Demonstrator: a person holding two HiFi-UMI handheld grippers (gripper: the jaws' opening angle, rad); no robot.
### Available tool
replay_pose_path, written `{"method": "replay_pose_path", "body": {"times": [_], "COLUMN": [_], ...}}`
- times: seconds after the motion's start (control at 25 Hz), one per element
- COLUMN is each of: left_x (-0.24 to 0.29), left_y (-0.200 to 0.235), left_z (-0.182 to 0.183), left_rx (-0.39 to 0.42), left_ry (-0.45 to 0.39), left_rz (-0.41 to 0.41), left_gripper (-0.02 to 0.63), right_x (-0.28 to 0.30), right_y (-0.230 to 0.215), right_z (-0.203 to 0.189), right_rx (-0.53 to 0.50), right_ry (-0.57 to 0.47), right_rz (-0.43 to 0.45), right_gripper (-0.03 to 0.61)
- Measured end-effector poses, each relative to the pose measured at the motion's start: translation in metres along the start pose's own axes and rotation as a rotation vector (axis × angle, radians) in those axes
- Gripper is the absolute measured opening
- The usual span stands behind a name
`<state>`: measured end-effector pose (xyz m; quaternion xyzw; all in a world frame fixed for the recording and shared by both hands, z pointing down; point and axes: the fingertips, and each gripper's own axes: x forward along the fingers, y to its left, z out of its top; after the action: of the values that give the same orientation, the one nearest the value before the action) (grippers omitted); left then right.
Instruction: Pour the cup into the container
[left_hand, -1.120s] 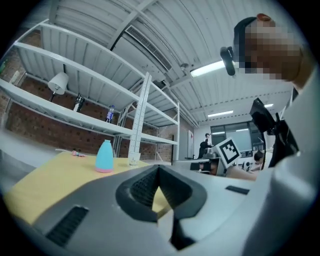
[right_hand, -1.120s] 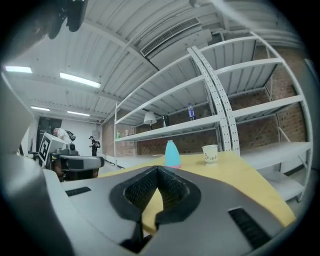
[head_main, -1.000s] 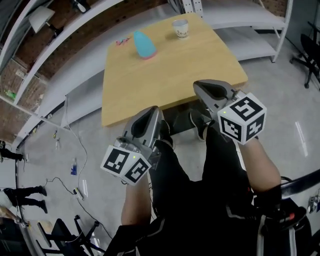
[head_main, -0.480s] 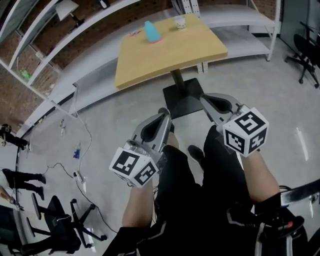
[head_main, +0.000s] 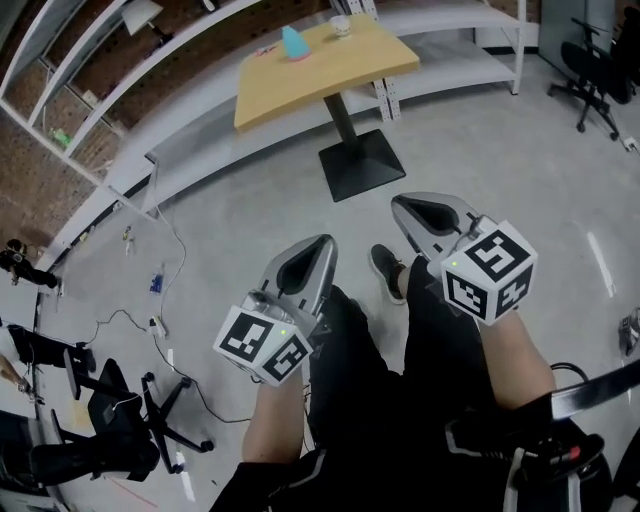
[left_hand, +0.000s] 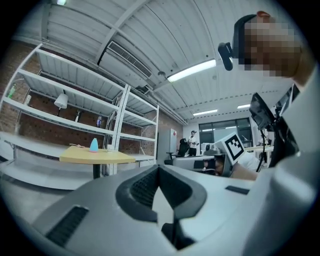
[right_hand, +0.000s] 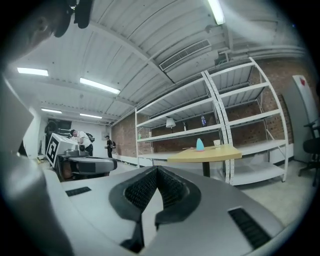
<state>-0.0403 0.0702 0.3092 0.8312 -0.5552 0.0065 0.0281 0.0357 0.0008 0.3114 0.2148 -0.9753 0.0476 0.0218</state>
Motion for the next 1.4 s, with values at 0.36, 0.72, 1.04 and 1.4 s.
{"method": "replay_pose_path", "body": {"times": [0.36,0.72,1.04,1.4], "left_x": [-0.115,-0.209,-0.272,-0.341], "left_y": [-0.108,-0.238,-0.342,-0.398], "left_z": [-0.028,-0.040,-0.034,-0.019], "left_rx": [-0.041,-0.074,-0.088,-0.052], "left_ry": [0.013,0.003,-0.022,-0.035], "left_rz": [0.000,-0.022,-0.019,0.045], "left_gripper": [0.001,0.001,0.002,0.001], "right_x": [-0.114,-0.246,-0.360,-0.444], "right_y": [0.113,0.202,0.264,0.298], "right_z": [-0.028,-0.036,-0.043,-0.027], "right_rx": [-0.020,-0.055,-0.001,-0.005], "right_ry": [0.035,0.042,0.016,-0.018], "right_rz": [-0.008,-0.026,-0.022,-0.092], "right_gripper": [0.000,0.000,0.000,0.000]}}
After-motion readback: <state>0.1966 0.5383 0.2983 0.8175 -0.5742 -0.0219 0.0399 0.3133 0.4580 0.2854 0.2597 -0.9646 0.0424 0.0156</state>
